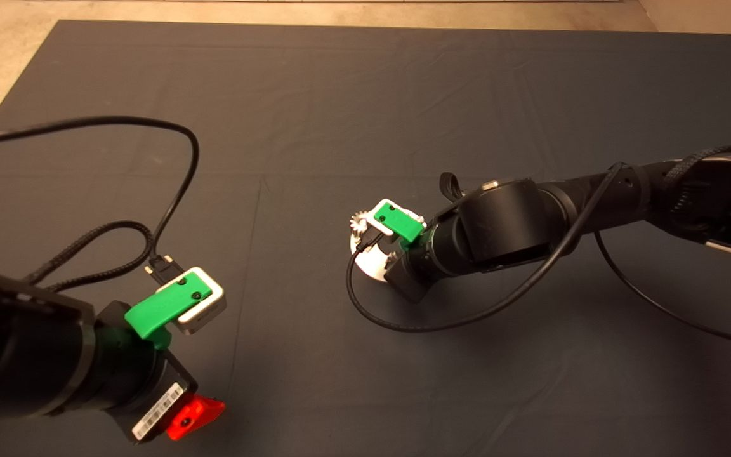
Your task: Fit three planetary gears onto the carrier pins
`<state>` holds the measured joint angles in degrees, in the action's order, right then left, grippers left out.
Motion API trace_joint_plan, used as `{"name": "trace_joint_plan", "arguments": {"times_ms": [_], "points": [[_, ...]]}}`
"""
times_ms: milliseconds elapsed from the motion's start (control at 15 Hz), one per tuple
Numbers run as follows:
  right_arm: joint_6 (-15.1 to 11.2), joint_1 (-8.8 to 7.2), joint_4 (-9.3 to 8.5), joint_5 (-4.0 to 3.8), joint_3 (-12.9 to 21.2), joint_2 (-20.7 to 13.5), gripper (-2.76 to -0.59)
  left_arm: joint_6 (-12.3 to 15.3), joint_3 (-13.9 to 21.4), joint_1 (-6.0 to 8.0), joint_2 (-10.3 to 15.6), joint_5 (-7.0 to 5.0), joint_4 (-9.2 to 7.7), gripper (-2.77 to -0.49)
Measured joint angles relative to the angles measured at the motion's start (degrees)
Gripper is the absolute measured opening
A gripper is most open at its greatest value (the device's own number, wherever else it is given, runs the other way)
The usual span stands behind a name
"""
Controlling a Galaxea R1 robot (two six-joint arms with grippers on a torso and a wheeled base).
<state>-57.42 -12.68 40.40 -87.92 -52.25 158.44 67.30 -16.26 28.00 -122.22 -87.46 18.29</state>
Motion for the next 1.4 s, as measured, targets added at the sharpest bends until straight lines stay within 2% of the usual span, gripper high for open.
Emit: {"name": "trace_joint_plan", "arguments": {"times_ms": [1000,1400], "points": [[0.6,0.00,-0.29,0.00,-0.7,0.0,-2.34,0.0,0.0,0.00,0.4,0.00,0.01,-0.49],[0.6,-0.02,-1.87,0.00,-0.7,0.0,-2.34,0.0,0.0,0.02,0.7,0.00,0.01,-0.49]]}}
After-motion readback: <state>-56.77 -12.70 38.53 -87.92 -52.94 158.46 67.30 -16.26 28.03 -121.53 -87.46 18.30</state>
